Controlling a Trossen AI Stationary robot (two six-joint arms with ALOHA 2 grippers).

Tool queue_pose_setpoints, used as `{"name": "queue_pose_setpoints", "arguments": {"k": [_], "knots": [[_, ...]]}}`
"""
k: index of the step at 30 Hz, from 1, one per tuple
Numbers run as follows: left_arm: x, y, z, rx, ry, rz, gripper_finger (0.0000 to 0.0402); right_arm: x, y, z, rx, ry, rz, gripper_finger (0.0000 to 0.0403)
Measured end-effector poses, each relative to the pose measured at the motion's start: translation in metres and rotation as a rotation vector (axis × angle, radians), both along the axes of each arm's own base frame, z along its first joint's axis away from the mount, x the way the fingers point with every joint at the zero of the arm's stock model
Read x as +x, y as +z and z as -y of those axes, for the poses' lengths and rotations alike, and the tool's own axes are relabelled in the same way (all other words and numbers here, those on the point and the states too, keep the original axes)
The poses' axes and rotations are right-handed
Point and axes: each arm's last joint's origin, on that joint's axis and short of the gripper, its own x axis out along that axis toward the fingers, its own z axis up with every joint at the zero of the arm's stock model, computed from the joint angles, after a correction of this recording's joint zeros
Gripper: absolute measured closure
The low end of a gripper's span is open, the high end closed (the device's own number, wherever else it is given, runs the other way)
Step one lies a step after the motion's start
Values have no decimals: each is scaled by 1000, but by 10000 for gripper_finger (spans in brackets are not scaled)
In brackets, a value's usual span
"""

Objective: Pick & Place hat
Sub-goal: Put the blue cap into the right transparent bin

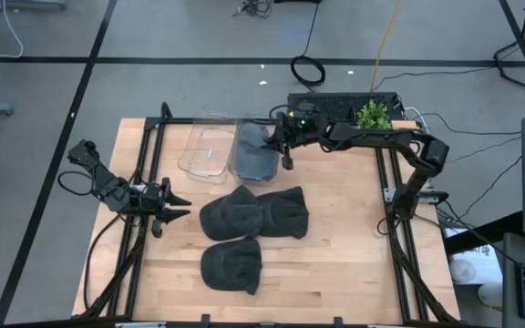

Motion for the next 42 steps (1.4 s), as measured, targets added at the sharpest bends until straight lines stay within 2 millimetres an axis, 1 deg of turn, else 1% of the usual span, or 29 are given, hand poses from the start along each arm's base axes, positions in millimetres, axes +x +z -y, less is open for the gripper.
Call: {"name": "queue_pose_setpoints", "arguments": {"k": [7, 12, 16, 28, 32, 34, 37, 42], "knots": [[0, 0, 0, -1, 0, 0, 270, 1, -1, 1, -47, 0, 7, 403], [0, 0, 0, 0, 0, 0, 270, -1, 11, 2, -97, -33, 48, 403], [0, 0, 0, 0, 0, 0, 270, -4, 13, 4, -113, -35, 49, 403], [0, 0, 0, 0, 0, 0, 270, -11, 12, 18, -115, -78, 43, 403], [0, 0, 0, 0, 0, 0, 270, -14, 11, 22, -76, -94, 36, 403], [0, 0, 0, 0, 0, 0, 270, -15, 10, 21, -39, -68, 28, 403], [0, 0, 0, 0, 0, 0, 270, -13, 8, 14, 14, -25, 8, 403], [0, 0, 0, -1, 0, 0, 270, -10, -4, -1, 33, 13, -25, 403]]}}
